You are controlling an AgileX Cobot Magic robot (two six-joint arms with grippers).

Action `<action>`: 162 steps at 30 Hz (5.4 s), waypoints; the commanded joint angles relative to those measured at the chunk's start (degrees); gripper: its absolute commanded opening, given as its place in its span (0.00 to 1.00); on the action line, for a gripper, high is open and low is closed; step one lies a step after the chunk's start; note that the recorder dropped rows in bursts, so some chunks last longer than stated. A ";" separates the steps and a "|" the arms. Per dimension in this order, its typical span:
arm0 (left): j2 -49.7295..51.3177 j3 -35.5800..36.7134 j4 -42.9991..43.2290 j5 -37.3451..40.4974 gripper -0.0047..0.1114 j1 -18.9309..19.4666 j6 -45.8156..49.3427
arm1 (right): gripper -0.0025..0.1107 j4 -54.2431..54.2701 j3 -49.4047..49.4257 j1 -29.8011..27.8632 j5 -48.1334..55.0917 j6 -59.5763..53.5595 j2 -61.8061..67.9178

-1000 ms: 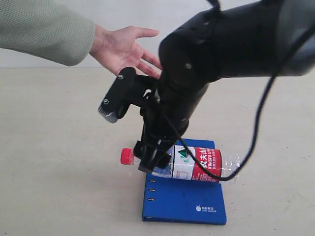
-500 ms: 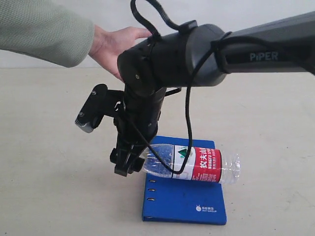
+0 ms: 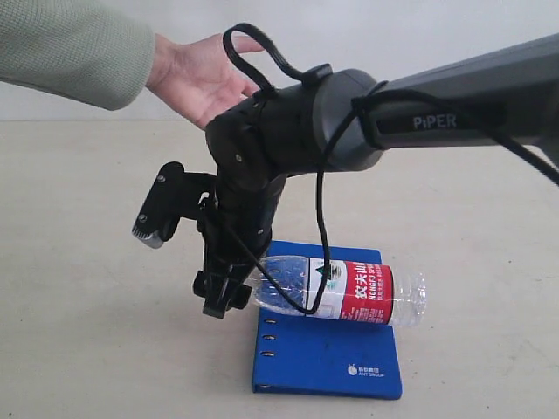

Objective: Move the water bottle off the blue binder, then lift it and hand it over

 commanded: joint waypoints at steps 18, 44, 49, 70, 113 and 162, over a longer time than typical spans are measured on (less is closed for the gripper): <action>-0.06 -0.16 0.00 -0.24 0.57 0.14 0.19 | 0.02 -3.45 -0.26 0.02 3.79 -2.68 -0.01; -0.06 -0.16 0.00 -0.24 0.57 0.14 0.19 | 0.02 16.35 10.09 -30.85 -15.97 -7.20 -30.06; -0.06 -0.16 0.00 -0.24 0.57 0.14 0.19 | 0.02 47.82 22.74 -35.41 -36.73 -35.87 -32.31; -0.06 -0.16 0.00 -0.24 0.57 0.14 0.19 | 0.02 19.45 25.40 -35.41 -56.79 12.08 -21.41; -0.06 -0.16 0.00 -0.24 0.57 0.14 0.19 | 0.65 -3.42 20.69 -40.82 -41.75 30.49 -27.16; -0.06 -0.16 -2.01 -14.80 0.57 0.14 -2.34 | 0.02 13.21 62.19 -18.81 -33.45 29.00 -53.30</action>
